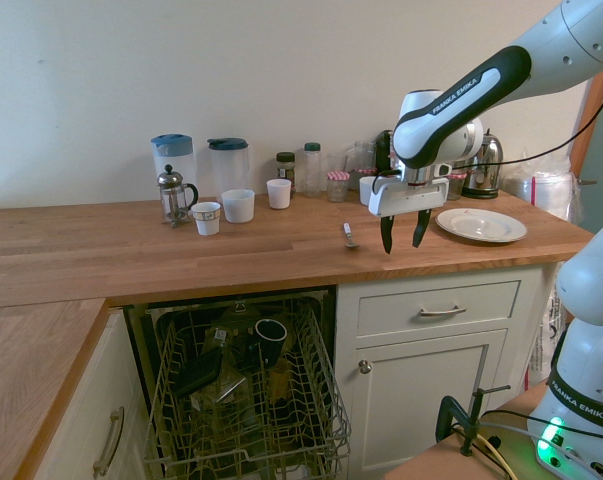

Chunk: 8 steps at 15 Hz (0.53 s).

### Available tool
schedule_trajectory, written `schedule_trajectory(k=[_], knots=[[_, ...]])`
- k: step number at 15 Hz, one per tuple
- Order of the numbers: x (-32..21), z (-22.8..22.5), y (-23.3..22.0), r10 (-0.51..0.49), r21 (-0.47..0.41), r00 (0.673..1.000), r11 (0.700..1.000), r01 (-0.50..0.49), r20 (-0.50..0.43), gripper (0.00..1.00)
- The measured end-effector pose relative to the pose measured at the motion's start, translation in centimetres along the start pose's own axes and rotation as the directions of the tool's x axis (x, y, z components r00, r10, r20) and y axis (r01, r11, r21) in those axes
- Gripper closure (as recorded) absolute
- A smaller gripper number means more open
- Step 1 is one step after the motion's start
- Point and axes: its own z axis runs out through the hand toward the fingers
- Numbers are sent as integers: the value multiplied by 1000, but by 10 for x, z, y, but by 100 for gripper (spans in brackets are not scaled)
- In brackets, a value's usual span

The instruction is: Put the spoon in the dishwasher

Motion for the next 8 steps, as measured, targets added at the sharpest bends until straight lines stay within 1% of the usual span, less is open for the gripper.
schedule_trajectory(k=[2, 4, 6, 8], knots=[[1, -1, -1, -3, -1, 1000, 1000, 3, -10, 0], [7, -11, -9, 37, 30, 999, 999, -36, -18, 0], [16, -24, -28, 129, 61, 991, 990, -128, -25, 0], [24, -27, -58, 218, 86, 976, 973, -214, -32, 0]])
